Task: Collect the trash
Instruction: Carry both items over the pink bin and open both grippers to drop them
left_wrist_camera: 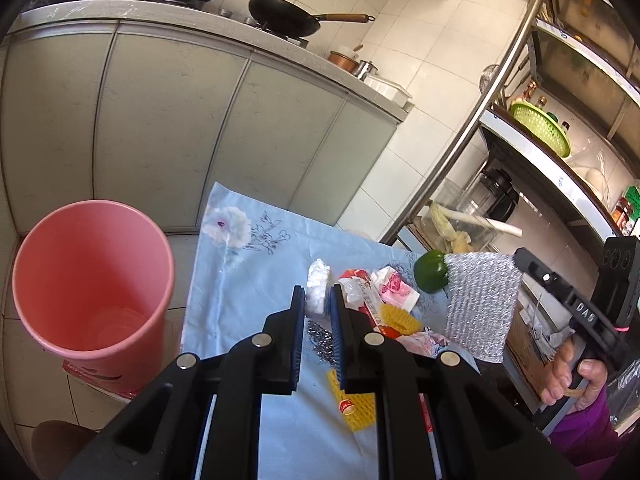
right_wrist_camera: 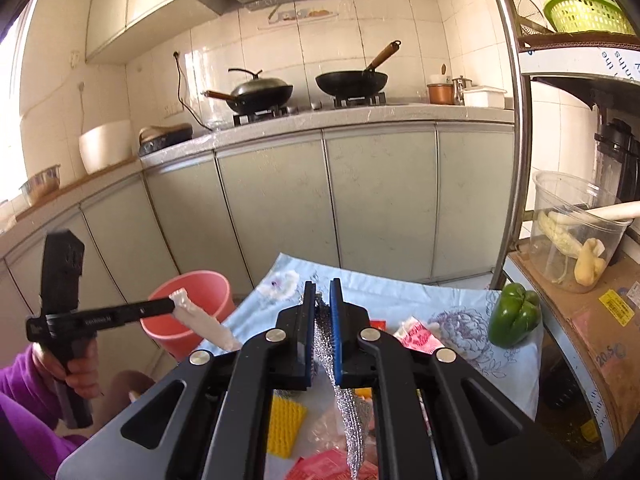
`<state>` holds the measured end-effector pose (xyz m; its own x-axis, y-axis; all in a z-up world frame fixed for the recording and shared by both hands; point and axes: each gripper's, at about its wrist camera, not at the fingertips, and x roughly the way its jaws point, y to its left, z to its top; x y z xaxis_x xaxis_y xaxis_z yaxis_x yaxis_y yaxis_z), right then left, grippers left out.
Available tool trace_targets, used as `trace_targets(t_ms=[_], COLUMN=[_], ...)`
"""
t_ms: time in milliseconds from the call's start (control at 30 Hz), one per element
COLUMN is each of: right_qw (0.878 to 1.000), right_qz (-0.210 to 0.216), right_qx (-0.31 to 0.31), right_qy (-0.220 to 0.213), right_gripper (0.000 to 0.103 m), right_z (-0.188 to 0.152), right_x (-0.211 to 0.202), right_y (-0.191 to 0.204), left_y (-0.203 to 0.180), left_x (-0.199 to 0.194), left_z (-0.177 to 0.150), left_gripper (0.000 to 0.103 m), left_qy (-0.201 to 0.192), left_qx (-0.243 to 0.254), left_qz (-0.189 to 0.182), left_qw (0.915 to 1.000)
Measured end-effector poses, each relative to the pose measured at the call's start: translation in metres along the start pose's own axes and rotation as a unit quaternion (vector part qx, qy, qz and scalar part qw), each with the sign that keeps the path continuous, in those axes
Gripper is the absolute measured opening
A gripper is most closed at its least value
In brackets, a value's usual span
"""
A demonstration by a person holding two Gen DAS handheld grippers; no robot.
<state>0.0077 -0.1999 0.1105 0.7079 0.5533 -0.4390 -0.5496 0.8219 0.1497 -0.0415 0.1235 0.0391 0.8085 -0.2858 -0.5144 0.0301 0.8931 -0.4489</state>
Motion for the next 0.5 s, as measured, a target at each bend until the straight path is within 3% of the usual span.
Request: trace_targets(t_ms=[200,500], right_qw=[0.999,0.993], right_qz=[0.038,0.114], right_qx=[0.026,0.000], right_qy=[0.001,0.019], right_gripper=[0.007,0.007], right_z=[0.017,0.041], right_x=[0.012,0.071], right_y=[0.007,0.067], left_y=[0.017,0.070], left_x=[-0.016,-0.057], left_z=[0.005,0.016], left_gripper=[0.012,0.012], left_qy=[-0.026,-0.081], left_qx=[-0.003,-0.022], left_qz=[0.025,0.115], left_qw=[0.9994,0.9898])
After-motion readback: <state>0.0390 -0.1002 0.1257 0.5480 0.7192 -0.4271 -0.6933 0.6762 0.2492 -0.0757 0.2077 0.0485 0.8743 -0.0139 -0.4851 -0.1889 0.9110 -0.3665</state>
